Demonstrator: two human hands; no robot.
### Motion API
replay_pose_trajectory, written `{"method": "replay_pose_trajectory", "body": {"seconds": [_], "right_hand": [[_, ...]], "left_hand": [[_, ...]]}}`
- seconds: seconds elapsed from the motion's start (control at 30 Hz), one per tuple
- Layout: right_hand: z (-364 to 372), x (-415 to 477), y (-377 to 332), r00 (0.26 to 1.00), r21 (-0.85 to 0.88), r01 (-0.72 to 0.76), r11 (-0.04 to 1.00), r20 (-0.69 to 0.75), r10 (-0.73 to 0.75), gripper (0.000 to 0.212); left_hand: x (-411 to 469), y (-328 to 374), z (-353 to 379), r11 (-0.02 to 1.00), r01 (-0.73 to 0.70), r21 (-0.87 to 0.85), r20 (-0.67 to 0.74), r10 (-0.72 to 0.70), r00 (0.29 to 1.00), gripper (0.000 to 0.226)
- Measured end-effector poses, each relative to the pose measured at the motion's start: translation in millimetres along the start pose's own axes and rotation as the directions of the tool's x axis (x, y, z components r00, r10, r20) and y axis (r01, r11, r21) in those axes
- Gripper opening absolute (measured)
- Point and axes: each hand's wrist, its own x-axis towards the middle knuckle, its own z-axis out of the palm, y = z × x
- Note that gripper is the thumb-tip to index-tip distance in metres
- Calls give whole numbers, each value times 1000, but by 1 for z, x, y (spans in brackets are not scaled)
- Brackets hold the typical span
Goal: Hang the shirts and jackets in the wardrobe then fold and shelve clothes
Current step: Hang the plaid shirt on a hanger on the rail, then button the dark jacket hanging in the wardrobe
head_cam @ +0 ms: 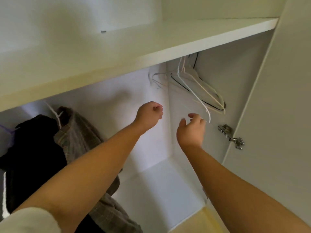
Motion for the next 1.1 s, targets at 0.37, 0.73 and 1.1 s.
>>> {"method": "replay_pose_trajectory", "body": {"seconds": [0.37,0.73,1.1], "right_hand": [[-73,57,27,971,-395,20,918,225,76,54],[-67,67,11,930,-535,126,835,357,88,58],[-68,51,-1,985,-437,171,883,61,-160,47]], "left_hand": [[86,65,105,637,431,-640,368,-238,899,44],[100,75,111,363,448,-817,413,-174,894,38],[58,88,70,235,330,-914,303,-144,942,29]]}}
